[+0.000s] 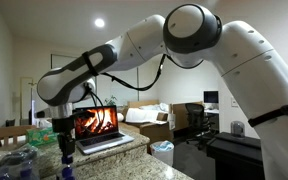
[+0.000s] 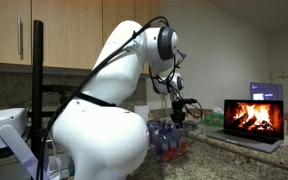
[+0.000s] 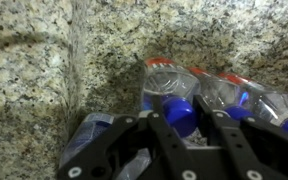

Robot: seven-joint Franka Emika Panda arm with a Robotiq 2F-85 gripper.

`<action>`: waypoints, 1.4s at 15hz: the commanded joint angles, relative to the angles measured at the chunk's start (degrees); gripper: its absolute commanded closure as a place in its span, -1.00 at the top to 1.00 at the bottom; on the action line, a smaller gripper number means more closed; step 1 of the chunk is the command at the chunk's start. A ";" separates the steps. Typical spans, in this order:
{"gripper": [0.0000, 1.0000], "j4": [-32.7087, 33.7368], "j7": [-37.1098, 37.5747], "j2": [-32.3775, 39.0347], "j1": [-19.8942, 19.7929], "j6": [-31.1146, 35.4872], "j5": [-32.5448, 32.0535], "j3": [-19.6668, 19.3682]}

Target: Move the three bottles of water to the left

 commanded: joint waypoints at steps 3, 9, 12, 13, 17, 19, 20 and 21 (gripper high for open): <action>-0.69 -4.09 -0.55 -1.57 -2.05 2.76 3.51 0.70; -0.69 -4.54 -0.67 -0.96 -2.52 4.75 5.17 0.78; -0.69 -4.55 -0.60 -0.89 -2.29 4.86 4.62 0.66; -0.69 -4.47 -0.56 -0.84 -2.22 4.60 4.44 0.61; -0.70 -3.52 -0.27 -0.15 -1.65 3.23 3.54 0.41; 0.20 -3.21 -0.30 0.10 -1.49 2.88 3.44 0.44; 0.21 -3.16 -0.31 0.15 -1.44 2.82 3.45 0.46; 0.30 -3.14 -0.28 0.25 -1.37 2.77 3.41 0.48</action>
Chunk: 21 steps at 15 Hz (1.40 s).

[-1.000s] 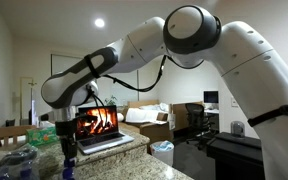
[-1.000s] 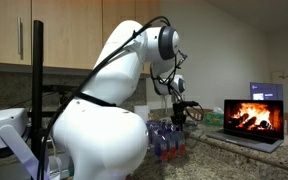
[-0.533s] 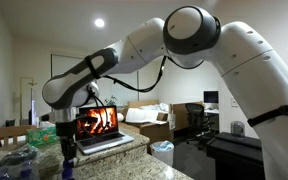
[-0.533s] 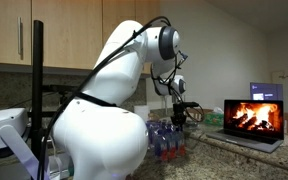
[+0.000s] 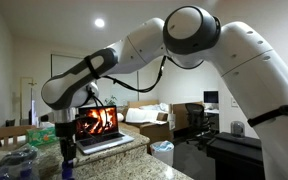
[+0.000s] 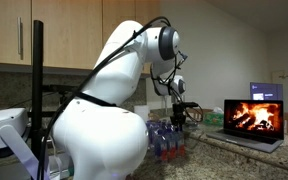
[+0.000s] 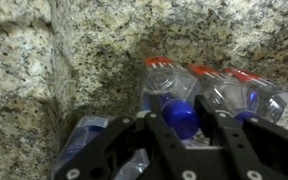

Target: Move the three bottles of water to the left

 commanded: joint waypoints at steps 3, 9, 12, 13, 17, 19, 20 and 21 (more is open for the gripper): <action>0.70 -0.88 -0.17 0.28 -0.11 0.35 -0.10 0.48; 1.00 -2.30 0.27 -1.12 -0.45 1.32 0.20 0.51; 1.00 -3.00 0.83 -2.83 -0.28 1.94 -0.01 0.53; 1.00 -3.10 0.87 -3.47 -0.29 2.03 0.01 0.55; 1.00 -4.59 1.99 -8.60 -0.02 3.65 -0.20 0.60; 1.00 -7.84 3.86 -13.99 0.02 6.45 -0.29 0.55; 1.00 -10.30 5.86 -17.14 0.14 8.29 -0.52 0.38; 1.00 -13.08 8.85 -20.70 -0.08 9.18 -0.36 -0.04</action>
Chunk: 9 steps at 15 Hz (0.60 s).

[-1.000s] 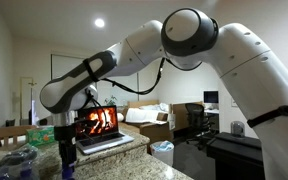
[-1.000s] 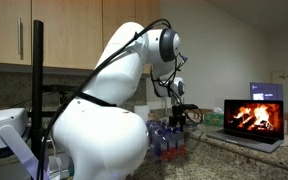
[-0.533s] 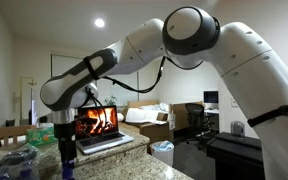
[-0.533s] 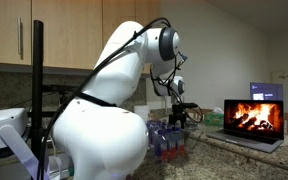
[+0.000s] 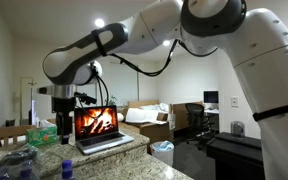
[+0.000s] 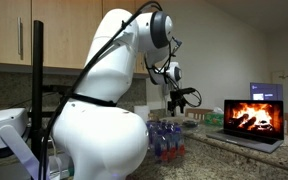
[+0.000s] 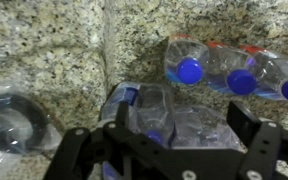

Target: Move the three bottles of water to the left

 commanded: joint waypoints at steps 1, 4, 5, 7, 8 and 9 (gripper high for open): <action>1.00 -12.89 8.46 -13.98 -0.92 4.84 0.75 -0.93; 1.00 -20.88 15.00 -21.79 -1.86 4.08 2.91 -2.54; 1.00 -23.93 16.47 -24.34 -2.04 3.79 4.21 -3.43; 1.00 -30.31 17.31 -28.40 -2.26 3.52 8.41 -5.46; 1.00 -33.79 17.20 -30.15 -2.19 3.88 10.93 -6.72; 1.00 -37.33 17.31 -31.99 -2.14 4.12 13.23 -7.86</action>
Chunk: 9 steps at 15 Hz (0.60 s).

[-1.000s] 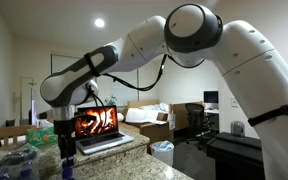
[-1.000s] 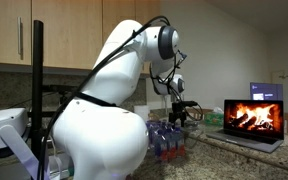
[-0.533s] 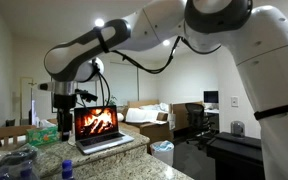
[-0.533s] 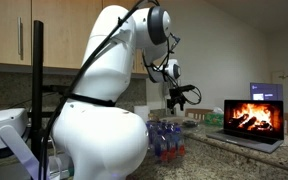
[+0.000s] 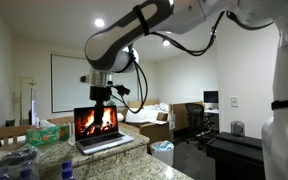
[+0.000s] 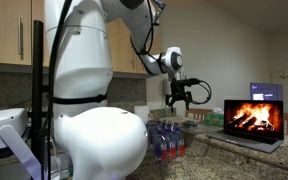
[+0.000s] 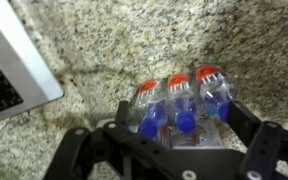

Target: Move the three bottles of water to the left

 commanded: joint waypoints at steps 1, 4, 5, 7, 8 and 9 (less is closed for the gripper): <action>1.00 -14.61 1.93 -8.51 -0.38 2.74 7.57 -3.30; 1.00 -25.53 4.08 -14.35 -0.40 3.36 12.16 -6.13; 1.00 -29.03 5.43 -16.44 -0.44 3.67 13.09 -6.78; 1.00 -24.22 3.38 -11.81 0.46 1.55 11.06 -7.43; 1.00 -26.41 3.77 -13.28 0.56 2.13 11.23 -7.87; 1.00 -27.52 4.09 -14.35 0.65 2.37 11.23 -8.03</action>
